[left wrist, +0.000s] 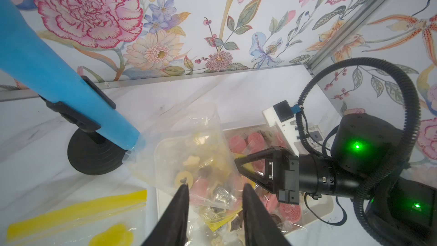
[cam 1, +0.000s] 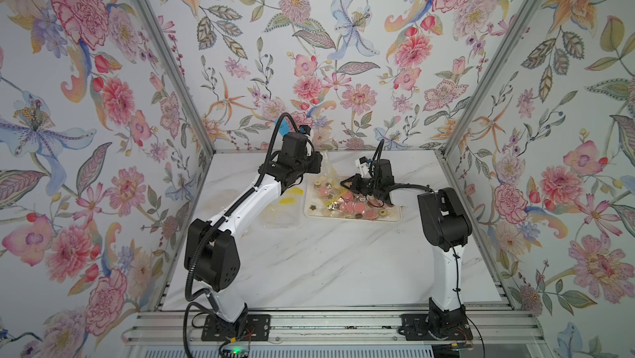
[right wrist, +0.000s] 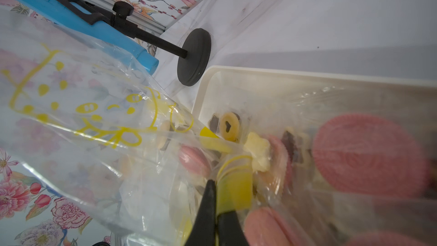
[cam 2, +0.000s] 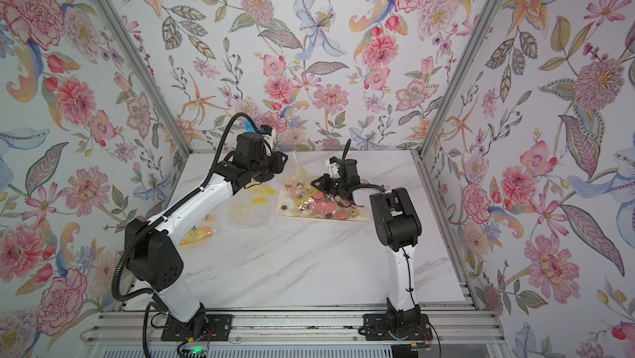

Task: Pour cookies out of the ziploc bag
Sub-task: 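Pour the cookies out of the ziploc bag onto the tray.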

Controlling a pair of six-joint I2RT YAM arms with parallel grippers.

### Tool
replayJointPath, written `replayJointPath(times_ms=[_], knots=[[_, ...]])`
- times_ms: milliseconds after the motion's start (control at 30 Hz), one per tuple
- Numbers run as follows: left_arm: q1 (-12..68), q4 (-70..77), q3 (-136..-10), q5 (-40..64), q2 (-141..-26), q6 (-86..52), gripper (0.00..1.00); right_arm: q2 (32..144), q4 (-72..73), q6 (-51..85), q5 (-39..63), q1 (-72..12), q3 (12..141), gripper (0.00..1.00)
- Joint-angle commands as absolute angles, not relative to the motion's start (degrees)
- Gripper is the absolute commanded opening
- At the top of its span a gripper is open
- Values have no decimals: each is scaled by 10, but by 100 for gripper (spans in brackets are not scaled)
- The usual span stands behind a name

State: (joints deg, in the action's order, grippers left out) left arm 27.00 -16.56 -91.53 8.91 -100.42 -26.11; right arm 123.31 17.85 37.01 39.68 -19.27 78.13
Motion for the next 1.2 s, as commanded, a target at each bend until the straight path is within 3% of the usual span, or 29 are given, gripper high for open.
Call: replayJointPath(times_ms=[0,200,467,600,767,1167], knots=[[256,-182,-959,127,-1040,-216,65,1205,193,344,405,-200,771,0],[244,-297,-1080,141,-1129,-172,67,1193,190,317,401,-209,754,0],[241,-397,-1194,123,-1217,-164,62,1183,190,302,392,-214,737,0],[242,-395,-1186,134,-1218,-170,52,1182,190,300,388,-214,734,0],[247,-377,-1146,138,-1199,-182,48,1183,188,303,384,-215,736,0],[256,-363,-1120,125,-1174,-202,9,1178,184,313,362,-214,741,0]])
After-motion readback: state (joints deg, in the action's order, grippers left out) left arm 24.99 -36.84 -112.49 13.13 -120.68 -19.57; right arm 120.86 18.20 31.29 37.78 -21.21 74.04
